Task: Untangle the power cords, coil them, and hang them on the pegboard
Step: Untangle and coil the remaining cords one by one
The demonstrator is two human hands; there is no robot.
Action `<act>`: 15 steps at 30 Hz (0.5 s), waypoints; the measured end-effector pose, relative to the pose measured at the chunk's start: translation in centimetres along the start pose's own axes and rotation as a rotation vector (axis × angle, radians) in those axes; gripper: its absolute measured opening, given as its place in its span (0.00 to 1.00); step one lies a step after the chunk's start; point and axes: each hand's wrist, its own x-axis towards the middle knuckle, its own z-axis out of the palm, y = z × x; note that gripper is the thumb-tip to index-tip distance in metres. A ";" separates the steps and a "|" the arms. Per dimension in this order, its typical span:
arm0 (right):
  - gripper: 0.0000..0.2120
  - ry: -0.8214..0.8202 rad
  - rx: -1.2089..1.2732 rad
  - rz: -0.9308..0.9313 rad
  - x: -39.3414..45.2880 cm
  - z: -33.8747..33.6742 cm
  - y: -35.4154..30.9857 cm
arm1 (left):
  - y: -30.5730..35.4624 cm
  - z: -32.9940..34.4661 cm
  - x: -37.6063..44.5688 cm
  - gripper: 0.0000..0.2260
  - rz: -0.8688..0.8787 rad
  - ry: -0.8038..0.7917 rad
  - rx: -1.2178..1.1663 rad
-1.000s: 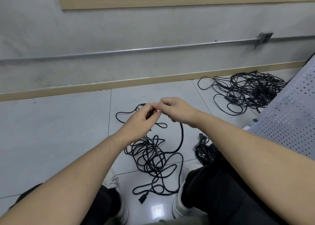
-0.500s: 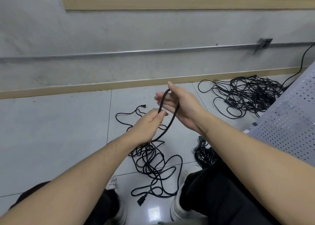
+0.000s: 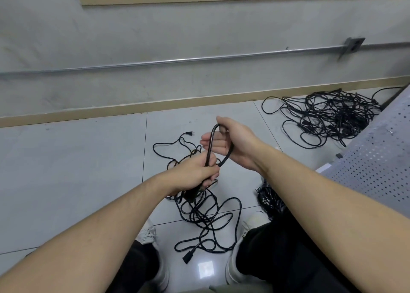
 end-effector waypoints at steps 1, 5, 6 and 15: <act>0.20 0.001 0.015 0.011 0.0 -0.1 0.1 | 0.1 0.1 0.0 0.12 -0.007 0.003 -0.015; 0.20 0.002 0.141 0.012 0.1 -1.1 -0.8 | 1.0 -0.7 0.3 0.11 0.023 0.042 -0.041; 0.20 0.000 0.135 0.018 0.2 -1.5 -1.0 | 1.1 -1.0 0.4 0.13 0.020 0.041 -0.054; 0.13 -0.025 -0.673 0.095 -0.3 -4.4 -1.0 | 0.8 -1.8 0.7 0.16 -0.127 -0.037 0.300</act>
